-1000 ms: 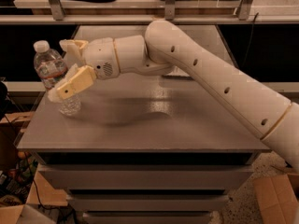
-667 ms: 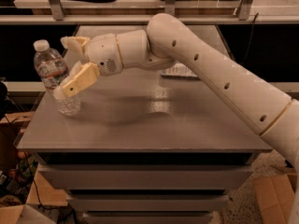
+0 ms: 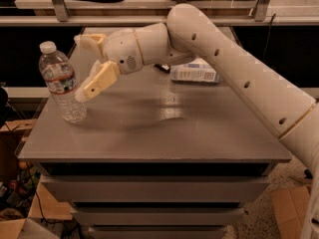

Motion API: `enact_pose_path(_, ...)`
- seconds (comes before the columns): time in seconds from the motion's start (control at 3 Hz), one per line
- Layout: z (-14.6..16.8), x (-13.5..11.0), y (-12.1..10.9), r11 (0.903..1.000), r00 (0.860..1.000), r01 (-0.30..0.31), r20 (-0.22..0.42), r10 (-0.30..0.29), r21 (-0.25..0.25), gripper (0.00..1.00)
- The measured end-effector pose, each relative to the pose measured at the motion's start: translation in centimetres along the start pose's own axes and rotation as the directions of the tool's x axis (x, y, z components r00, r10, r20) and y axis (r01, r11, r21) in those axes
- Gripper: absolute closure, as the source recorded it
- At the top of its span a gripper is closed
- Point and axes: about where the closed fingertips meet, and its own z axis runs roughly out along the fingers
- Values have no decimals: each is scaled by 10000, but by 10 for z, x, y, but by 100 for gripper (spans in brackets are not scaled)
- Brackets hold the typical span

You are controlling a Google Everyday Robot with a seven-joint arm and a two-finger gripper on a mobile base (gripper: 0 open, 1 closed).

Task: Place water bottle upright

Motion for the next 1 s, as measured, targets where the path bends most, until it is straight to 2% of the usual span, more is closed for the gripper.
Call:
enact_pose_path(0.67,-26,18,-6,9997,9994,-126,-312,119,-211,0)
enact_pose_path(1.0,-27,20,-5,9996,9992,-185,-359,178,-196,0)
